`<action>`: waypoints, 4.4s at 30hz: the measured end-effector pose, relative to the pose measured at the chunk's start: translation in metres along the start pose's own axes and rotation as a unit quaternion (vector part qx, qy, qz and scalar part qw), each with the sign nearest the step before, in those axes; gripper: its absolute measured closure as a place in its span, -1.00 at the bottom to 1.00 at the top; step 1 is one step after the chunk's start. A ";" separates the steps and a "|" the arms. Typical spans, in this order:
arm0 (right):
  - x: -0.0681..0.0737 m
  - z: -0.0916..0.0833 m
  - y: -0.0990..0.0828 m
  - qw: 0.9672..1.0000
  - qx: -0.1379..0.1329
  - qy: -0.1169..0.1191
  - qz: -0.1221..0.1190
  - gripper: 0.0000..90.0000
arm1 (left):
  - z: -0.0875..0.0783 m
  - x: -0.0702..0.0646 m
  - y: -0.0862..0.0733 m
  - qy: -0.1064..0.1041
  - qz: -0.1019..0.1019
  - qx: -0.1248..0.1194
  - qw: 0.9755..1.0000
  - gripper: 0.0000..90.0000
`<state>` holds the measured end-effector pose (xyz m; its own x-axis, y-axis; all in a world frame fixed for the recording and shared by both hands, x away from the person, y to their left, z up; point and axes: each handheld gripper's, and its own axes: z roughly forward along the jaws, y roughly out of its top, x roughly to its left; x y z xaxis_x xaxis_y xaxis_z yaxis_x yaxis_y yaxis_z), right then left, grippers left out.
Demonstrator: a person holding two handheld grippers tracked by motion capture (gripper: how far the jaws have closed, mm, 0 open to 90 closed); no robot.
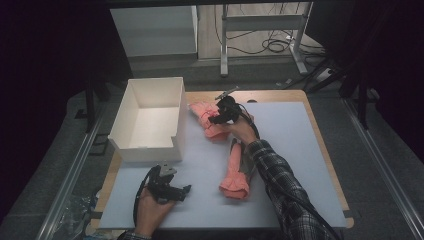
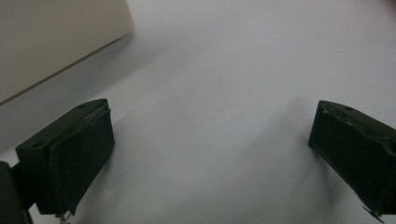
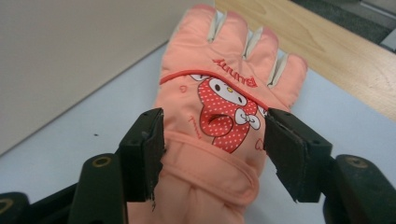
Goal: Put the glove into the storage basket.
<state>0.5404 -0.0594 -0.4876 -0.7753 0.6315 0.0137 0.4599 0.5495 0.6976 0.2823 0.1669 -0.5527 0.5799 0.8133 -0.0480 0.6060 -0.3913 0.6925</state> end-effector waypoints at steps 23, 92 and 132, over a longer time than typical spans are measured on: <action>0.006 0.016 0.002 0.999 0.048 -0.007 0.016 0.78 | 0.000 0.000 0.000 0.000 0.000 0.000 1.000 -0.99; 0.090 -0.195 -0.132 0.993 -0.092 0.009 0.071 0.85 | 0.000 0.000 0.000 0.001 -0.001 0.000 1.000 -0.99; 0.065 -0.205 -0.167 0.995 -0.068 -0.001 0.069 0.45 | 0.000 0.000 0.000 0.001 -0.002 -0.001 1.000 -0.99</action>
<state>0.3241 -0.2220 -0.4564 -0.7078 0.6972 0.1139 0.4984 0.3786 0.7799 0.2822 0.1664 -0.5528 0.5761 0.8159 -0.0484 0.6072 -0.3876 0.6936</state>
